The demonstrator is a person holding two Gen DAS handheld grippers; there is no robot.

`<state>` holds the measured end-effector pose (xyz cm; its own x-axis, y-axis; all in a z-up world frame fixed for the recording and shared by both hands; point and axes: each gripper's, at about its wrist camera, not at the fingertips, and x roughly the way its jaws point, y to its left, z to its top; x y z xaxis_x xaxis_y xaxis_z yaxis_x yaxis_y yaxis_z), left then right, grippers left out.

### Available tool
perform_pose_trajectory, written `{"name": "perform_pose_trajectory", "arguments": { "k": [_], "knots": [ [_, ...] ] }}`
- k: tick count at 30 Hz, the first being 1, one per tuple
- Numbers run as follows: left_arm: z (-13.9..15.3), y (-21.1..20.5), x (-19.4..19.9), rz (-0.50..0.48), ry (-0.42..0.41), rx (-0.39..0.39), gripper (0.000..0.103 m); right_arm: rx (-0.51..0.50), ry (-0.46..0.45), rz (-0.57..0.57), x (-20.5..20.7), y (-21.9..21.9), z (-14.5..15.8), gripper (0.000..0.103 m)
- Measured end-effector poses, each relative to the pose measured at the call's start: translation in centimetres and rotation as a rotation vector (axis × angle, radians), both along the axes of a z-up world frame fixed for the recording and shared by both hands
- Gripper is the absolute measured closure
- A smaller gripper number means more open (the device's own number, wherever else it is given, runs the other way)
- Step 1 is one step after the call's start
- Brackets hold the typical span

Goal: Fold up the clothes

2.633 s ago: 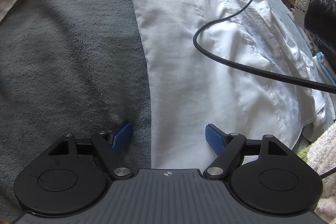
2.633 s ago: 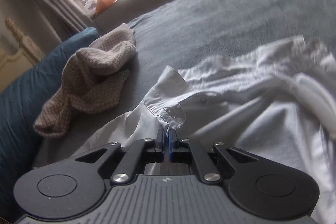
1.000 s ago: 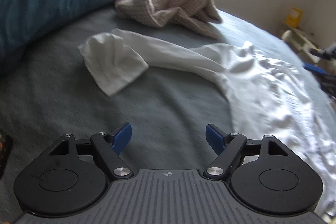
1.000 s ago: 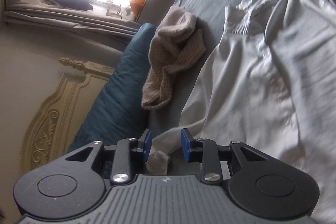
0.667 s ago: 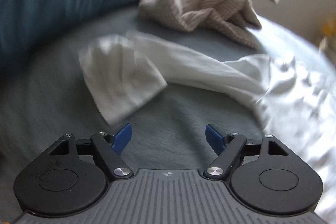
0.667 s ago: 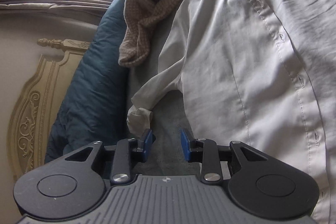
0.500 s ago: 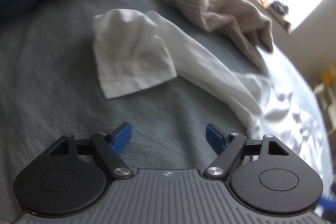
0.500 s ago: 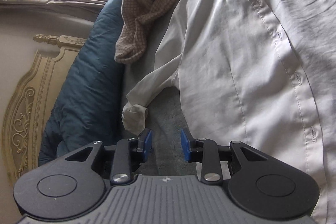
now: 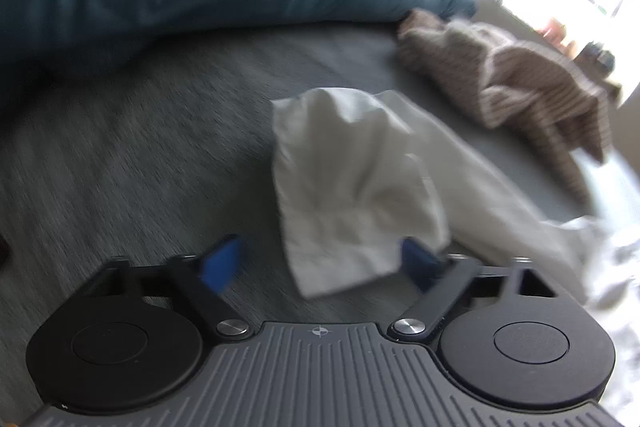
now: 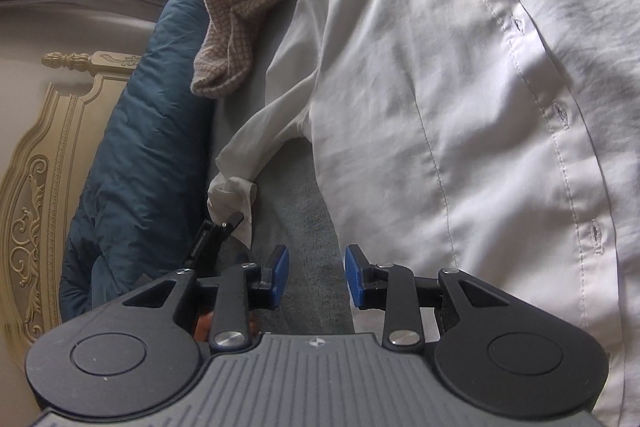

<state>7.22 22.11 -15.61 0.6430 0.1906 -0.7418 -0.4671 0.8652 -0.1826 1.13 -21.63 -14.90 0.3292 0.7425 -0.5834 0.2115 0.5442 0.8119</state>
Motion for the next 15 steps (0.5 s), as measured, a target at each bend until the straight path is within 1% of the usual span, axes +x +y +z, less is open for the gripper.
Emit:
{"name": "perform_pose_trajectory", "arguments": {
  "k": [1,2,3,4,6,7,9,11,13,15],
  "knots": [
    [0.0,-0.1,0.2,-0.008,0.008,0.031,0.048,0.002,0.009,0.002,0.0,0.0,-0.2,0.069],
    [0.1,-0.2,0.2,-0.019,0.006,0.053,0.055,0.004,0.017,0.002,0.0,0.0,-0.4,0.069],
    [0.3,0.0,0.1,-0.033,0.002,0.058,0.072,0.008,0.023,0.001,0.1,0.0,-0.6,0.069],
    [0.6,0.3,-0.1,-0.048,-0.004,0.055,0.081,0.011,0.027,0.000,0.1,0.1,-0.7,0.069],
    [1.3,1.2,-0.6,-0.080,-0.016,0.047,0.094,0.018,0.030,-0.001,0.3,0.1,-0.9,0.069],
    [1.9,1.7,-1.0,-0.102,-0.023,0.050,0.096,0.022,0.030,-0.001,0.4,0.2,-1.0,0.069],
    [3.5,2.8,-2.0,-0.147,-0.044,0.084,0.100,0.029,0.032,0.000,0.5,0.2,-1.1,0.069],
    [5.2,4.2,-2.9,-0.200,-0.052,0.109,0.101,0.031,0.039,0.002,0.6,0.2,-1.4,0.069],
    [7.0,5.5,-3.4,-0.273,-0.040,0.131,0.101,0.032,0.049,0.002,0.7,0.2,-1.7,0.069],
    [8.3,6.6,-3.5,-0.341,-0.008,0.168,0.101,0.030,0.060,0.002,0.8,0.2,-2.0,0.069]
  ]
}}
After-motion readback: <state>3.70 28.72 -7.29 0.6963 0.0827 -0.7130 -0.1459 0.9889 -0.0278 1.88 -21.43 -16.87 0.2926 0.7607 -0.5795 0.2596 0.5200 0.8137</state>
